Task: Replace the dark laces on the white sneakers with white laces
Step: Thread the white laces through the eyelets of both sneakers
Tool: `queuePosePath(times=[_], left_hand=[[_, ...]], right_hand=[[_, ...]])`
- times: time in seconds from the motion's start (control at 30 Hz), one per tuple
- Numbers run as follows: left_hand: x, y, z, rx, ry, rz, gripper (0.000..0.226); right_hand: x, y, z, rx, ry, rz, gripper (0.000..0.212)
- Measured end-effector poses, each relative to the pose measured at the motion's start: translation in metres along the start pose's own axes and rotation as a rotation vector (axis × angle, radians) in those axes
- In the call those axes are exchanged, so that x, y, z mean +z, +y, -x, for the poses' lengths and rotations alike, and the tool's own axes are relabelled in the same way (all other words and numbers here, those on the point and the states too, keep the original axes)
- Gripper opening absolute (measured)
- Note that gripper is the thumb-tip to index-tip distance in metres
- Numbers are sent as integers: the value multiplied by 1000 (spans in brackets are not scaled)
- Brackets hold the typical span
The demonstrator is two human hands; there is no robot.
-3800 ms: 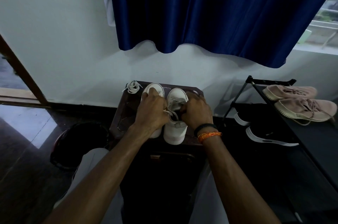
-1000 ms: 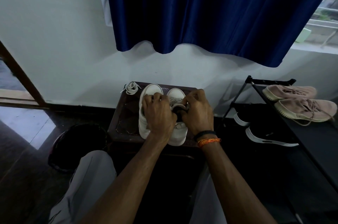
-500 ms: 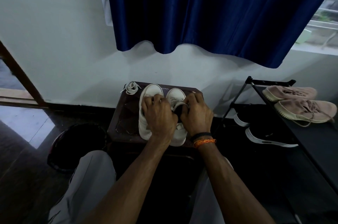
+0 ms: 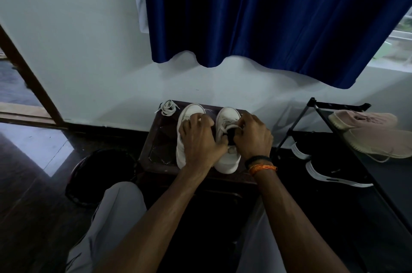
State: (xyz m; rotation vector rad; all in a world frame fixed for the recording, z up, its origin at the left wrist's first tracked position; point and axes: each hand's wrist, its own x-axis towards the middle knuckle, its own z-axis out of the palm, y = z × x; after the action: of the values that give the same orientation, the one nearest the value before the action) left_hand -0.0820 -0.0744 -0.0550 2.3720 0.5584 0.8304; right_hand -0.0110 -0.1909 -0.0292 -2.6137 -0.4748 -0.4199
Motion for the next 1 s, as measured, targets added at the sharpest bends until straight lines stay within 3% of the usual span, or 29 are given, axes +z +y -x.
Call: queuePosePath(times=[0.1, 0.2, 0.3, 0.43, 0.57, 0.67, 0.77, 0.87, 1.0], left_hand=[[-12, -7, 0, 37, 60, 147, 33], [-24, -26, -15, -12, 59, 215, 23], [-31, -57, -39, -57, 21, 259, 14], [-36, -97, -81, -146, -108, 117, 12], [-35, -143, -118, -272, -180, -86, 28], [-31, -171, -139, -377, -262, -106, 43], [-22, -190, -152, -354, -432, -93, 51], [-10, -194, -159, -265, -500, -122, 37], [-3, -191, -165, -266, -403, -172, 20]], right_hand=[[1, -2, 1, -72, -13, -34, 30], [3, -15, 8, -177, 141, -126, 39], [8, -31, 14, -273, 215, -148, 23], [21, -46, 21, -254, 120, -176, 18], [29, -53, 28, -250, 160, -242, 18], [35, -55, 30, -232, 188, -242, 12], [40, -56, 29, -219, 192, -252, 12], [42, -58, 28, -204, 200, -271, 15], [46, -57, 27, -199, 202, -275, 12]])
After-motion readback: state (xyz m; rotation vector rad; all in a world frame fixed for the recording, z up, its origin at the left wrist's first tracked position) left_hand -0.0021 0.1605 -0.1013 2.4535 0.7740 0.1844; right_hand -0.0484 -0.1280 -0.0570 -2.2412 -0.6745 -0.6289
